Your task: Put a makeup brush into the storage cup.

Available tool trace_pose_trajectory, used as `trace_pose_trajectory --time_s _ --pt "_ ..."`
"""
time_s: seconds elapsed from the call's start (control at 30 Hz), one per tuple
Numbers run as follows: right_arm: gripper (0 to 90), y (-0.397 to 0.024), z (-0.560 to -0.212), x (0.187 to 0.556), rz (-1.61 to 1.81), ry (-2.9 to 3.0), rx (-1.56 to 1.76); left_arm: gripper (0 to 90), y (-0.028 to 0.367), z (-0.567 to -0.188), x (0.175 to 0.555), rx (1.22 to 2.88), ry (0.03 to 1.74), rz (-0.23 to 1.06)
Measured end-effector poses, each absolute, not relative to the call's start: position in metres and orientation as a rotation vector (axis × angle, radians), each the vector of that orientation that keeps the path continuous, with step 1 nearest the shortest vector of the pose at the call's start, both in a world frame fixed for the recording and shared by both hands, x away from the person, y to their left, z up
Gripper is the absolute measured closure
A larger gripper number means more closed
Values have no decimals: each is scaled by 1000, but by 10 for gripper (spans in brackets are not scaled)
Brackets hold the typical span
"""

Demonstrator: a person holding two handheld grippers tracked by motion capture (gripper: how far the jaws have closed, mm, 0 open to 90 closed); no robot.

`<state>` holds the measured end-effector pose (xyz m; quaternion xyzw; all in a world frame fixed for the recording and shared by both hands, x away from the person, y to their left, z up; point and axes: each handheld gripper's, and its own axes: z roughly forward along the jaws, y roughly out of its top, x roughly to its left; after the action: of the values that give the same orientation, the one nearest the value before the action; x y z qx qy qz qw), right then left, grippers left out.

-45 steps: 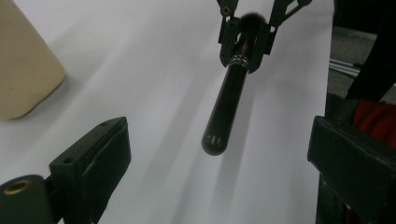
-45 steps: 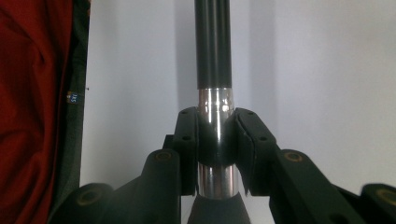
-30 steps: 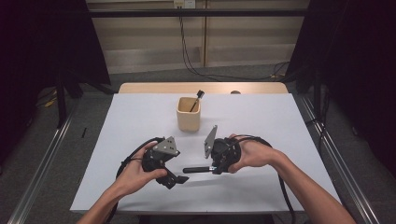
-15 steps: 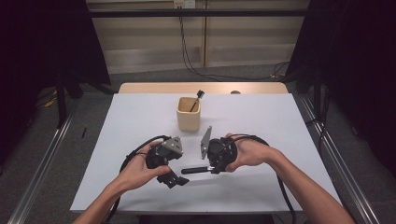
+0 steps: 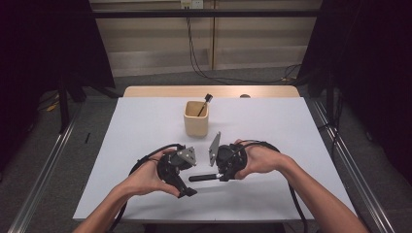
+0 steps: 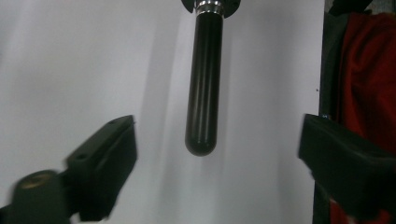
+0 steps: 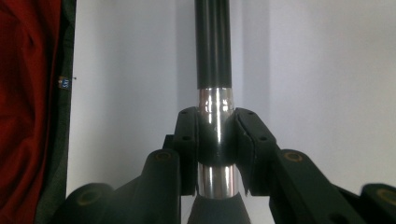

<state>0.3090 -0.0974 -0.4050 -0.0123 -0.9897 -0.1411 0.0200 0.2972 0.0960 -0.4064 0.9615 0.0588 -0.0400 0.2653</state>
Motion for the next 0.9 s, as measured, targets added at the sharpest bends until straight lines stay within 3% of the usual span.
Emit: trace_pose_trajectory --time_s 0.47,0.9 --pt "719 -97 -404 309 -476 -3070 -31 506 83 -407 303 2624 176 -172" --pt "719 -100 -408 310 -494 -3058 -34 666 78 -413 309 2626 192 -174"
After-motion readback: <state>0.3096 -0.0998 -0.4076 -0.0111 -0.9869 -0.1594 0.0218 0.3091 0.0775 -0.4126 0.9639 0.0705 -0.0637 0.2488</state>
